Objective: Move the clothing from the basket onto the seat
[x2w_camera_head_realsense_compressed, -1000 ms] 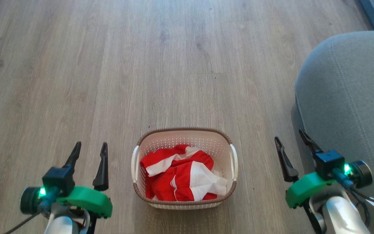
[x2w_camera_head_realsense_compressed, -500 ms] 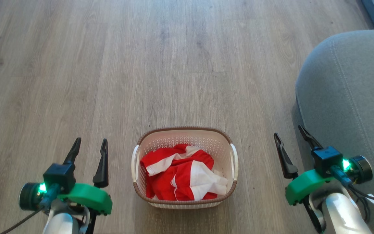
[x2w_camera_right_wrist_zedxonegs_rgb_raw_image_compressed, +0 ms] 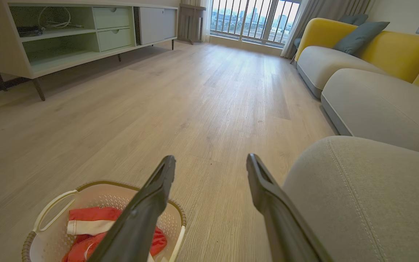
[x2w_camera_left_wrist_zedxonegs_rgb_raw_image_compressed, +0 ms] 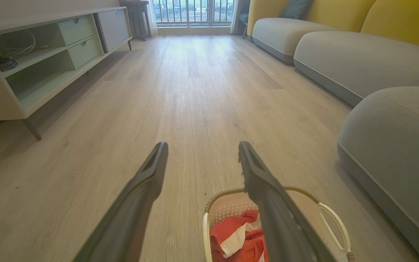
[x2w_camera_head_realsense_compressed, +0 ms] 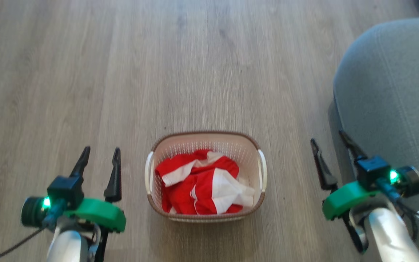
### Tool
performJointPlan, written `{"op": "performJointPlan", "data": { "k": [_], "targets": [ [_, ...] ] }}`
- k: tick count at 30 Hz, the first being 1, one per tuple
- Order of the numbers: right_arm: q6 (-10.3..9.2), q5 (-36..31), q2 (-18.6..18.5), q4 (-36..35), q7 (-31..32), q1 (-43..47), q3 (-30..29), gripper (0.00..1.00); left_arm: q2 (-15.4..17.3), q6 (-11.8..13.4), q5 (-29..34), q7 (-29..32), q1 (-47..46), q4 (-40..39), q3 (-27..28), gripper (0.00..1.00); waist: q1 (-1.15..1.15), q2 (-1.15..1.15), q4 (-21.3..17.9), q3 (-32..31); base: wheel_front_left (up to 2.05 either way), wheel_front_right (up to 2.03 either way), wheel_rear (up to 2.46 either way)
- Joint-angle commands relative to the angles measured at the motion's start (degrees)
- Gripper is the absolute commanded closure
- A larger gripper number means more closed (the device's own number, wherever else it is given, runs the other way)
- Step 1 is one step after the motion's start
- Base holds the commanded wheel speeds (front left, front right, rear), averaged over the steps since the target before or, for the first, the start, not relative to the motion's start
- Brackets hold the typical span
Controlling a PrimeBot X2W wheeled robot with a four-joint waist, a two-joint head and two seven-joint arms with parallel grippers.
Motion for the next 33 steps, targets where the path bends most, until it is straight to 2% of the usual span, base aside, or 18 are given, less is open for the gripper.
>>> {"op": "performJointPlan", "data": {
  "k": [1, 5, 12, 21, 27, 33],
  "targets": [
    [-0.01, 0.43, -0.31, -2.46, -0.77, -3.04, 0.53, 0.00, 0.76, 0.04, -0.18, -0.72, -3.71, -1.86, 1.39, 0.00, 0.00, 0.00, -0.26, 1.92, 0.00, 0.00, 0.00],
    [-0.01, 0.39, -0.18, -4.75, -0.77, -4.88, -0.86, 0.00, 0.76, -0.28, 0.04, -0.72, -6.48, -0.90, -0.01, 0.00, 0.00, 0.00, -0.88, 6.72, 0.00, 0.00, 0.00],
    [-0.01, -0.12, 0.45, -10.77, -0.77, -10.70, -4.03, 0.00, 0.76, -1.06, 1.12, -0.72, -16.97, 5.41, -4.93, 0.00, 0.00, 0.00, -2.85, 20.30, 0.00, 0.00, 0.00],
    [-0.01, -0.26, 1.36, -16.95, -0.77, -17.93, -6.65, 0.00, 0.76, -1.19, 3.44, -0.72, -34.64, 23.11, -12.38, 0.00, 0.00, 0.00, -6.71, 35.96, 0.00, 0.00, 0.00],
    [-0.01, -0.34, 1.57, -19.80, -0.77, -19.94, -8.00, 0.00, 0.76, -0.47, 2.13, 0.68, -44.48, 37.76, -17.75, 0.00, 0.00, 0.00, -8.75, 41.85, 0.00, 0.00, 0.00],
    [-0.01, -0.51, 1.56, -20.57, -0.77, -19.42, -8.12, 0.00, 0.76, -0.07, -3.14, 1.62, -50.01, 44.71, -24.49, 0.00, 0.00, 0.00, -9.71, 45.09, 0.00, 0.00, 0.00]
  ]
}}
